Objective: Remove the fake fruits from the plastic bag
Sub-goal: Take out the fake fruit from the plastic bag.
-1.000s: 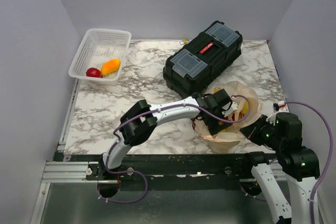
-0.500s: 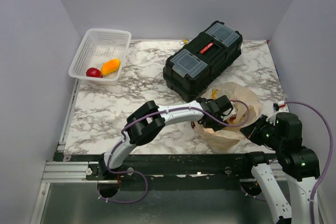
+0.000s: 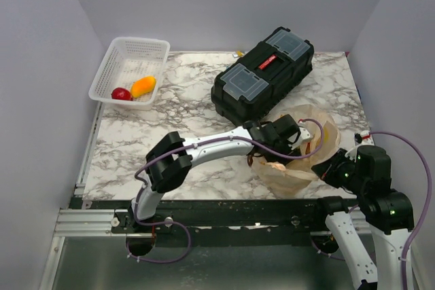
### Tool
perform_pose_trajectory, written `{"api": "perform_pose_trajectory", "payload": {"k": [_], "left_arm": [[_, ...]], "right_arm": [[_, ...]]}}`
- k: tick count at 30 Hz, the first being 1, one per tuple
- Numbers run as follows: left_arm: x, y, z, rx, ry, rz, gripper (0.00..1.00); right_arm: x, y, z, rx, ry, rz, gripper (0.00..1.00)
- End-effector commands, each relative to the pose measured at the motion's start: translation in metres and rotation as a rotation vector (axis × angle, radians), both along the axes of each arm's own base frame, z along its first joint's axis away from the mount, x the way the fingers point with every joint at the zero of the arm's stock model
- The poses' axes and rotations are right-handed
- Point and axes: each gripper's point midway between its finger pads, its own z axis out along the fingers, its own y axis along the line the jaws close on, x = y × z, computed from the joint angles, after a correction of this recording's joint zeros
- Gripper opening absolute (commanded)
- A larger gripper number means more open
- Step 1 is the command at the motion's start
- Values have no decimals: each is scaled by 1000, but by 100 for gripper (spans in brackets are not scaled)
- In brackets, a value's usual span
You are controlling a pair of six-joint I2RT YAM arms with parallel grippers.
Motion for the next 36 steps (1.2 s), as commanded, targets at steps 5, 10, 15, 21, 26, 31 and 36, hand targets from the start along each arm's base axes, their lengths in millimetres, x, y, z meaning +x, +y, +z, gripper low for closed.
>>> {"api": "perform_pose_trajectory", "payload": {"k": [5,10,15,21,26,31,36], "left_arm": [[-36,-8,78,-229,101,-63,31],[-49,-3,113,-322,125,-93,29],[-54,-1,145,-409,127,-106,26],[-52,3,182,-514,160,-91,16],[-51,17,228,-670,217,-102,13],[-28,49,256,-785,259,-35,11],[26,107,263,-877,235,180,7]], "right_arm": [[-1,-6,6,-26,-16,-15,1],[0,-6,6,-27,-15,-15,1],[1,-5,6,-27,-14,-12,1],[3,-6,6,-31,-13,-15,1],[3,-6,5,-28,-12,-16,1],[2,-6,5,-31,-15,-13,1],[3,-5,5,-30,-17,-14,1]]}}
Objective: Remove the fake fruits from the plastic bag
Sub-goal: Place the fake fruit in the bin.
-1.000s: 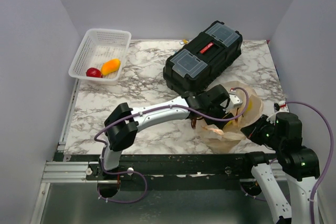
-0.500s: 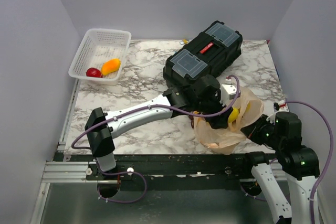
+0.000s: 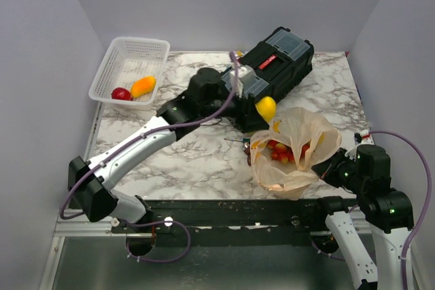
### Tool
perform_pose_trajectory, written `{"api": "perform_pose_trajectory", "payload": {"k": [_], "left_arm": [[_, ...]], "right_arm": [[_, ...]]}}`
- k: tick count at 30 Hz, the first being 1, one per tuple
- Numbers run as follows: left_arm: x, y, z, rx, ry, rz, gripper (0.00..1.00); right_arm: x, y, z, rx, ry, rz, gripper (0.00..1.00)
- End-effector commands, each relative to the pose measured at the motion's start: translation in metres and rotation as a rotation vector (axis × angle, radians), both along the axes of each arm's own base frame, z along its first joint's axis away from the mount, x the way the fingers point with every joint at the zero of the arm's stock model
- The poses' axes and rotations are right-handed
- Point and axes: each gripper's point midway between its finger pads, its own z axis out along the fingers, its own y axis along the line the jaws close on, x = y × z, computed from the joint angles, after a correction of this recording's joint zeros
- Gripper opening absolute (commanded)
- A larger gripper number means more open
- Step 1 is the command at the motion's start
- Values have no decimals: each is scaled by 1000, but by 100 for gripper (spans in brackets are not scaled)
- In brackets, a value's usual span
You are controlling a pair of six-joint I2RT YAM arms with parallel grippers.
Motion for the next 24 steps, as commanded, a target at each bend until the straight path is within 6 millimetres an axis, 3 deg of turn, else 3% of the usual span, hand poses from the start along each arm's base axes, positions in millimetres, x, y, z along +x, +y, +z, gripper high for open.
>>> {"api": "perform_pose_trajectory", "payload": {"k": [1,8,14,20,24], "left_arm": [[35,50,29,-133,47,149,6],[122,153,11,-164,129,622,0],[185,247,-21,-337,366,941,0],[237,311,-35,-486,476,1084,0],[281,351,-47,-563,462,1217,0]], "right_arm": [[3,-4,6,-25,-26,-9,1],[3,-4,6,-26,-26,-4,1],[2,-4,6,-28,-23,-1,1],[1,-4,5,-24,-22,-2,1],[1,-3,5,-24,-13,-1,1]]}}
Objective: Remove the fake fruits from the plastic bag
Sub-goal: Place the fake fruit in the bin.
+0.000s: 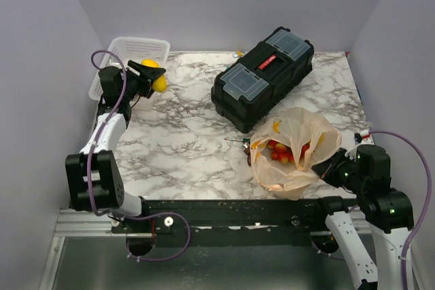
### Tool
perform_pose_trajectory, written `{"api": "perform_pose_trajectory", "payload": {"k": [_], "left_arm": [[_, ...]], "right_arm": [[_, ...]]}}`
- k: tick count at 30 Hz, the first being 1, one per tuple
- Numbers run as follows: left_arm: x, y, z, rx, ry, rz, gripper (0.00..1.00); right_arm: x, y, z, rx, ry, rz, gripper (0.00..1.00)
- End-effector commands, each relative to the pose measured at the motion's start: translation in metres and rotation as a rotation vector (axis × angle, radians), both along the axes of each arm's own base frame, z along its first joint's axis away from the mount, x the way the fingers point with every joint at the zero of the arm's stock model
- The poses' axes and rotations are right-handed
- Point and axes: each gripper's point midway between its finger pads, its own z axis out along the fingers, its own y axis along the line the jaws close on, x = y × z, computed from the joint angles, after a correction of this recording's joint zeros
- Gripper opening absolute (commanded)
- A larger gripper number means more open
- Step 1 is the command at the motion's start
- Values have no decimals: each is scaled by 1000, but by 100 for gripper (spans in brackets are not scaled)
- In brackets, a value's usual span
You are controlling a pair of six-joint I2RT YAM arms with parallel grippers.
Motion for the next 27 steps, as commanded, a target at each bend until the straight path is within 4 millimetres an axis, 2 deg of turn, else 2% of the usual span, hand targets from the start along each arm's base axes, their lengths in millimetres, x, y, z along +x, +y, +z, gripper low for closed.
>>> {"api": "perform_pose_trajectory", "payload": {"k": [1,5,8,12,15,17,18,27], "left_arm": [[51,41,15,-94,-88,161,0],[86,74,1,-177,-115,326,0],[111,90,-10,-208,-107,405,0],[134,111,-43,-245,-6,543,0],[139,133,-72,-269,87,703,3],[136,146,-92,-281,164,830,11],[137,148,-97,-283,183,856,12],[150,159,-118,-245,297,966,17]], "right_arm": [[2,-3,4,-24,-9,1,1],[2,-2,4,-25,6,10,1],[2,-2,3,-27,12,13,1],[2,-1,1,-24,23,14,1],[3,-1,-1,-22,31,11,1],[4,-1,-2,-23,35,10,1],[4,-1,-2,-22,34,8,1],[10,-2,-5,-24,47,0,1]]}}
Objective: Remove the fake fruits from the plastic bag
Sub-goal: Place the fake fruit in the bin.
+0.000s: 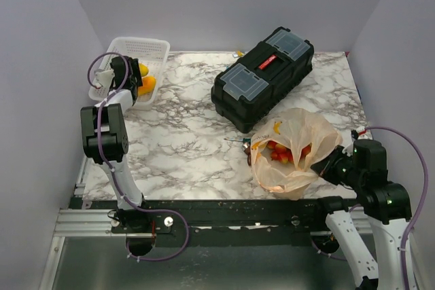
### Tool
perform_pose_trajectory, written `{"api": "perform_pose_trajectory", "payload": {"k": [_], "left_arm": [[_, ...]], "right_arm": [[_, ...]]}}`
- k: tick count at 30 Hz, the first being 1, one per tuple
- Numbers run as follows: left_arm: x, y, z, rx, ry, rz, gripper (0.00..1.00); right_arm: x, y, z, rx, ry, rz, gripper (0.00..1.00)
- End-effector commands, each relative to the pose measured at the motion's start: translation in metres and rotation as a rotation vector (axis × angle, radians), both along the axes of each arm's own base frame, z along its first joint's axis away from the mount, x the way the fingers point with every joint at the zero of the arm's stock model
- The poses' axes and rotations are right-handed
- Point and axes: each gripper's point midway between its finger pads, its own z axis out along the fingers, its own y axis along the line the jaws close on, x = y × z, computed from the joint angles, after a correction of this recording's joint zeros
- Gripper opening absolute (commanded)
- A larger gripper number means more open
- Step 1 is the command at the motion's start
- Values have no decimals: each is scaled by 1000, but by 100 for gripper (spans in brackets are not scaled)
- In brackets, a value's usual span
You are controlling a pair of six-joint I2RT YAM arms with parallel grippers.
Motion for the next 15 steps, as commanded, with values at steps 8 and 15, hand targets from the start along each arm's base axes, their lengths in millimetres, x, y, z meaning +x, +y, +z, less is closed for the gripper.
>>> {"api": "perform_pose_trajectory", "payload": {"k": [8,15], "left_arm": [[9,15,-23,-59,203,133,43],[17,9,-24,-86,223,106,62]], "right_arm": [[4,-3,0,-14,0,-13,1],[4,-5,1,-18,-2,-29,1]]}}
